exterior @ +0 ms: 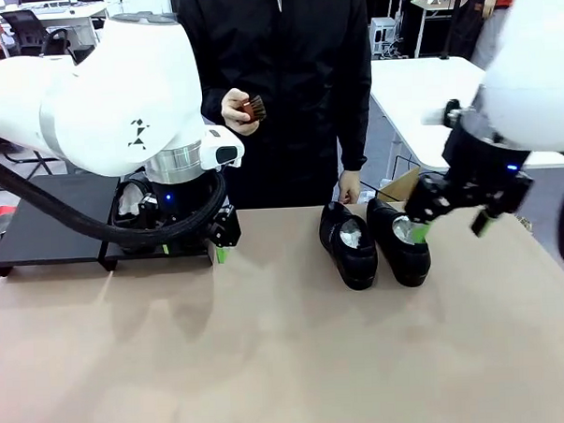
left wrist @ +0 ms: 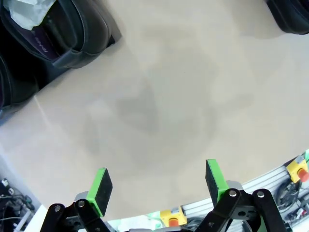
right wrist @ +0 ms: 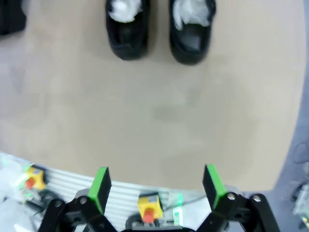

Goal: Organize the shoes by placing them on the stand.
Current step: Pick up one Shoe and place it in the middle of the table.

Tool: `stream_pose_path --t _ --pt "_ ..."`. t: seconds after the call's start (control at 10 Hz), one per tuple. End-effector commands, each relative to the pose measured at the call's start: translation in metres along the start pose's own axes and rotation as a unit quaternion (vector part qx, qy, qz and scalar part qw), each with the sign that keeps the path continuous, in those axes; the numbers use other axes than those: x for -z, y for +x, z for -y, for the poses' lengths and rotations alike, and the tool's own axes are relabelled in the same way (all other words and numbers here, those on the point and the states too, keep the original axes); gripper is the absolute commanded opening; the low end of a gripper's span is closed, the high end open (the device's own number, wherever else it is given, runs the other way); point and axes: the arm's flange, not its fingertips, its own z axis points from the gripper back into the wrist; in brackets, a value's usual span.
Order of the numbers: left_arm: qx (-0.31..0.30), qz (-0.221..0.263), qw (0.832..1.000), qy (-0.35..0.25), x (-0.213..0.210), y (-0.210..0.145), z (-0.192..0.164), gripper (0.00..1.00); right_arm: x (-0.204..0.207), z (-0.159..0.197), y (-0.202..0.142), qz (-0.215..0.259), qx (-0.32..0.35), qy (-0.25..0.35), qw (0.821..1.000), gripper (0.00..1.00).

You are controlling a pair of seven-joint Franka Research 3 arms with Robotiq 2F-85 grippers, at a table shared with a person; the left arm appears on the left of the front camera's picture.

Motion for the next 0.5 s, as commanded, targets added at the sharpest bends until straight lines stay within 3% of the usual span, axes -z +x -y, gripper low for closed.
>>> stream_pose_path --t 0.0,0.2,0.4 --pt "0.004 -0.001 1.0 -0.007 0.0 -0.003 -0.003 1.0 0.035 -0.016 0.08 -0.027 0.032 0.002 0.999 1.0" --pt "0.004 -0.001 1.0 -0.007 0.0 -0.003 -0.003 1.0 0.079 -0.022 0.122 -0.031 0.026 0.012 0.999 1.0" --pt "0.004 -0.001 1.0 -0.007 0.0 -0.003 -0.003 1.0 0.106 -0.024 0.137 -0.02 0.012 0.023 0.999 1.0"
